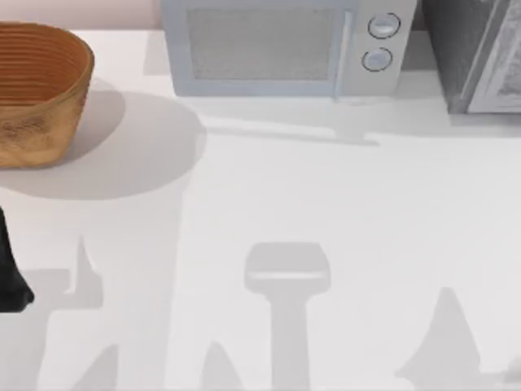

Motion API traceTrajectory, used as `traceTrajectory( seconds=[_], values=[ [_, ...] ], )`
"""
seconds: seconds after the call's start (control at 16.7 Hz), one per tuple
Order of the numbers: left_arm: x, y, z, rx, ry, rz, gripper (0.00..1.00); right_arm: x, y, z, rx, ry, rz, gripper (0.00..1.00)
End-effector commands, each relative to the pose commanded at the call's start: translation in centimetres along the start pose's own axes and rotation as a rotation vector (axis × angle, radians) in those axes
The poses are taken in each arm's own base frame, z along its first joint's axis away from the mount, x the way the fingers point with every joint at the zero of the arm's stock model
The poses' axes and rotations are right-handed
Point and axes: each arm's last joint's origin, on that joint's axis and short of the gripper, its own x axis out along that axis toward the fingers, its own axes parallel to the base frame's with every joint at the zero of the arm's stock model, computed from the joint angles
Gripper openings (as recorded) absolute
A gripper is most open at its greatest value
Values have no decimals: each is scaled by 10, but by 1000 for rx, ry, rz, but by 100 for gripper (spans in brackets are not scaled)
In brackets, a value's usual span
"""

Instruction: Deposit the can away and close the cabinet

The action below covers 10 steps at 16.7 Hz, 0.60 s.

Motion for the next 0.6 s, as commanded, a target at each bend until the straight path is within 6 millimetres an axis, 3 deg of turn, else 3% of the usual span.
traceTrajectory(
  seconds=[0.3, 0.6],
  values=[
    [0, 0, 0, 0, 0, 0, 100, -1, -64, -24, 14, 13, 3, 100],
    [0, 0, 0, 0, 0, 0, 100, -10, -91, -38, 13, 12, 6, 100]
  ],
)
